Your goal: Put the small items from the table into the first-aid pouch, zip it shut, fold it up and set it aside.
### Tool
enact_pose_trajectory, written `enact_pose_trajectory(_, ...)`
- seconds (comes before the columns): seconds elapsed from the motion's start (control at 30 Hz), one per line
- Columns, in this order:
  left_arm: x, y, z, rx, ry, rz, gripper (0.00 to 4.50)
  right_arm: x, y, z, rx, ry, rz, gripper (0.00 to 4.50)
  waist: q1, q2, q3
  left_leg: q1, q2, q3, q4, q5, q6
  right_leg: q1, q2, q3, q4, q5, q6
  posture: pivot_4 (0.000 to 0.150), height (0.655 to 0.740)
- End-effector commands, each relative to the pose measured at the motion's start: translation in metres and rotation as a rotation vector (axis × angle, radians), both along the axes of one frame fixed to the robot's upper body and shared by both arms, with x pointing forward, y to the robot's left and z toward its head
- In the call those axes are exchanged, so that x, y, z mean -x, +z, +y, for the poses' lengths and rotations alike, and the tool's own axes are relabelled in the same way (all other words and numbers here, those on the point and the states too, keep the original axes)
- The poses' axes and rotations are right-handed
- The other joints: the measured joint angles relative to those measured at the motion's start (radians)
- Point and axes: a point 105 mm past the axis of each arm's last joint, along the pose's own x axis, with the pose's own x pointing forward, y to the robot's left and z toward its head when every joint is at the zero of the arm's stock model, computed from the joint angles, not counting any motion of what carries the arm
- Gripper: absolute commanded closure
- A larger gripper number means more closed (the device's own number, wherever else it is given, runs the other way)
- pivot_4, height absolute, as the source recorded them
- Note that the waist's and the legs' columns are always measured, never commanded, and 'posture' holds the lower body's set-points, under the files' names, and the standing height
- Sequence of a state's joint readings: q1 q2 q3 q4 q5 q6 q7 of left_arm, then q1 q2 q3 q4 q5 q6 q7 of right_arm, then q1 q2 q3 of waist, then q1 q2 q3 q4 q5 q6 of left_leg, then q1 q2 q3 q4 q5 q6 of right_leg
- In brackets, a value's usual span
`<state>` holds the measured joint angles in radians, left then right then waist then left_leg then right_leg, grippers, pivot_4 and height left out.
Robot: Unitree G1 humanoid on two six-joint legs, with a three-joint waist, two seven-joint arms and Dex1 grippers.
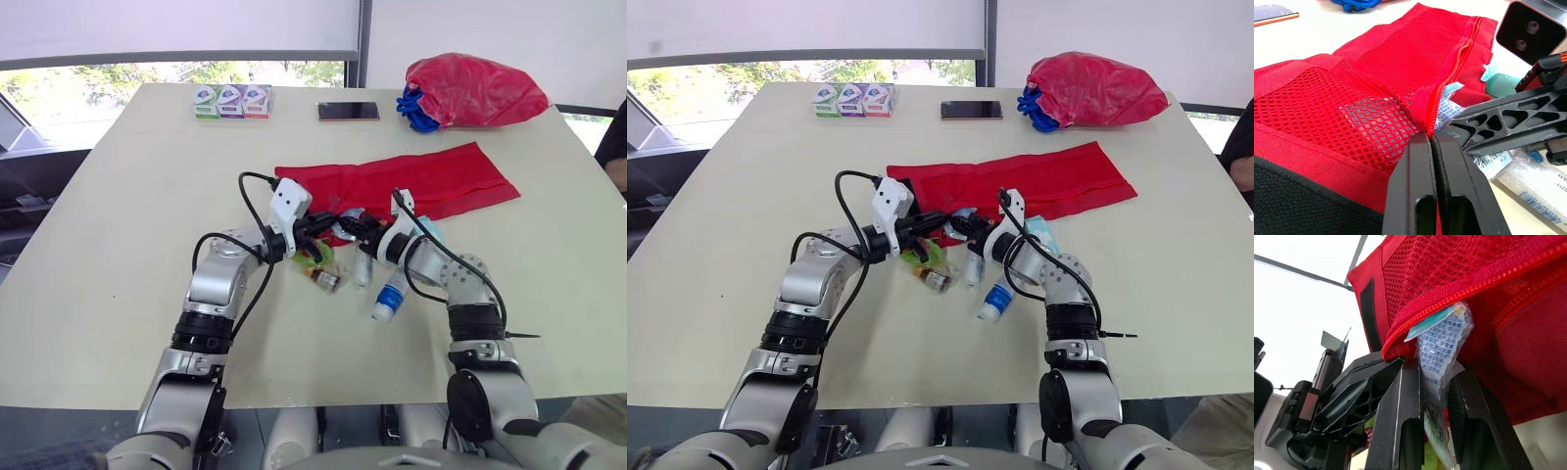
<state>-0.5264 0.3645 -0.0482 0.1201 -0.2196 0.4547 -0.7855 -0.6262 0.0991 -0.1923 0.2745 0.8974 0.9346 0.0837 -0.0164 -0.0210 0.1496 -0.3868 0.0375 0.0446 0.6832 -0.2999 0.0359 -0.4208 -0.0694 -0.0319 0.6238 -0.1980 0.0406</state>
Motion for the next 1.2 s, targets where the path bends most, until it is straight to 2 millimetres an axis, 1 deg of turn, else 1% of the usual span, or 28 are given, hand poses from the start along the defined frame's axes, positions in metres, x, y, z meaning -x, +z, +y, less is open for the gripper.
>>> enact_pose_trajectory(0.03, 0.003, 0.016, -0.012, 0.060, -0.061, -0.031, 4.43, 0.003, 0.012, 0.014, -0.011, 0.031, -0.041, 4.37, 0.000, 0.000, 0.000, 0.000, 0.000, 0.000, 0.000, 0.000, 0.000, 0.000, 0.000, 0.000, 0.000, 0.000, 0.000, 0.150, 0.7400)
enact_pose_trajectory(0.17, 0.009, 0.016, -0.019, 0.102, -0.090, 0.004, 4.43, -0.002, 0.014, 0.026, -0.023, 0.024, -0.028, 4.37, -0.001, 0.000, 0.000, 0.000, 0.000, 0.000, 0.000, 0.000, 0.000, 0.000, 0.000, 0.000, 0.000, 0.000, 0.000, 0.150, 0.7400)
enact_pose_trajectory(0.23, 0.012, 0.014, -0.022, 0.112, -0.099, 0.020, 4.43, -0.006, 0.020, 0.029, -0.080, 0.002, -0.016, 4.37, 0.000, 0.000, 0.000, 0.000, 0.000, 0.000, 0.000, 0.000, 0.000, 0.000, 0.000, 0.000, 0.000, 0.000, 0.000, 0.150, 0.7400)
enact_pose_trajectory(0.37, 0.016, 0.011, -0.026, 0.129, -0.098, 0.038, 4.43, -0.014, 0.031, 0.029, -0.190, -0.056, 0.016, 4.37, 0.001, 0.000, 0.000, 0.000, 0.000, 0.000, 0.000, 0.000, 0.000, 0.000, 0.000, 0.000, 0.000, 0.000, 0.000, 0.150, 0.7400)
enact_pose_trajectory(0.47, 0.019, 0.010, -0.029, 0.146, -0.099, 0.050, 4.43, -0.019, 0.034, 0.029, -0.242, -0.089, 0.050, 4.37, 0.002, 0.000, 0.000, 0.001, 0.000, -0.001, 0.000, 0.000, 0.000, 0.001, 0.000, 0.000, 0.000, 0.000, 0.000, 0.150, 0.7400)
enact_pose_trajectory(0.6, 0.022, 0.010, -0.036, 0.163, -0.108, 0.060, 4.43, -0.017, 0.036, 0.037, -0.250, -0.074, 0.060, 4.37, 0.001, 0.000, 0.000, 0.002, 0.000, -0.001, 0.000, 0.000, 0.000, 0.002, 0.000, 0.000, 0.000, 0.000, 0.000, 0.150, 0.7400)
enact_pose_trajectory(0.7, 0.023, 0.010, -0.038, 0.168, -0.112, 0.063, 4.43, -0.011, 0.034, 0.045, -0.192, -0.023, 0.028, 4.37, 0.000, 0.000, 0.000, 0.002, 0.000, -0.001, 0.000, 0.000, 0.000, 0.002, 0.000, 0.000, 0.000, 0.000, 0.000, 0.150, 0.7400)
enact_pose_trajectory(0.8, 0.022, 0.011, -0.038, 0.176, -0.110, 0.065, 4.43, -0.011, 0.034, 0.045, -0.210, -0.031, 0.037, 4.37, -0.001, 0.000, 0.000, 0.002, 0.000, 0.000, 0.000, 0.000, 0.000, 0.002, 0.000, 0.001, 0.000, 0.000, 0.000, 0.150, 0.7400)
enact_pose_trajectory(0.9, 0.020, 0.013, -0.037, 0.189, -0.101, 0.065, 4.43, -0.015, 0.040, 0.042, -0.255, -0.059, 0.046, 4.37, -0.001, 0.000, 0.000, 0.002, 0.000, -0.001, 0.000, 0.000, 0.000, 0.003, 0.000, 0.001, 0.000, 0.000, 0.000, 0.150, 0.7400)
enact_pose_trajectory(1.0, 0.018, 0.012, -0.034, 0.191, -0.089, 0.065, 4.43, -0.010, 0.034, 0.046, -0.164, -0.011, 0.011, 4.37, -0.001, 0.000, 0.000, 0.002, 0.000, -0.001, 0.000, 0.000, 0.000, 0.002, 0.000, 0.001, 0.000, 0.000, 0.000, 0.150, 0.7400)
enact_pose_trajectory(1.03, 0.016, 0.011, -0.032, 0.186, -0.082, 0.062, 4.50, -0.009, 0.029, 0.045, -0.136, -0.010, 0.013, 3.57, -0.001, 0.000, 0.000, 0.002, 0.000, -0.001, 0.000, 0.000, 0.000, 0.002, 0.000, 0.001, 0.000, 0.000, 0.000, 0.150, 0.7400)
enact_pose_trajectory(1.07, 0.015, 0.011, -0.031, 0.183, -0.075, 0.060, 4.50, -0.009, 0.026, 0.044, -0.118, -0.014, 0.017, 3.29, -0.001, 0.000, 0.000, 0.002, 0.000, -0.001, 0.000, 0.000, 0.000, 0.002, 0.000, 0.001, 0.000, 0.000, 0.000, 0.150, 0.7400)
enact_pose_trajectory(1.13, 0.014, 0.011, -0.029, 0.181, -0.069, 0.057, 4.50, -0.008, 0.022, 0.041, -0.091, -0.019, 0.015, 2.80, 0.000, 0.000, 0.000, 0.002, 0.000, -0.001, 0.000, 0.000, 0.000, 0.002, 0.000, 0.000, 0.000, 0.000, 0.000, 0.150, 0.7400)
enact_pose_trajectory(1.2, 0.013, 0.012, -0.028, 0.181, -0.070, 0.055, 4.50, -0.008, 0.020, 0.039, -0.074, -0.015, 0.008, 2.80, 0.000, 0.000, 0.000, 0.002, 0.000, -0.001, 0.000, 0.000, 0.000, 0.002, 0.000, 0.000, -0.001, 0.000, 0.000, 0.150, 0.7400)
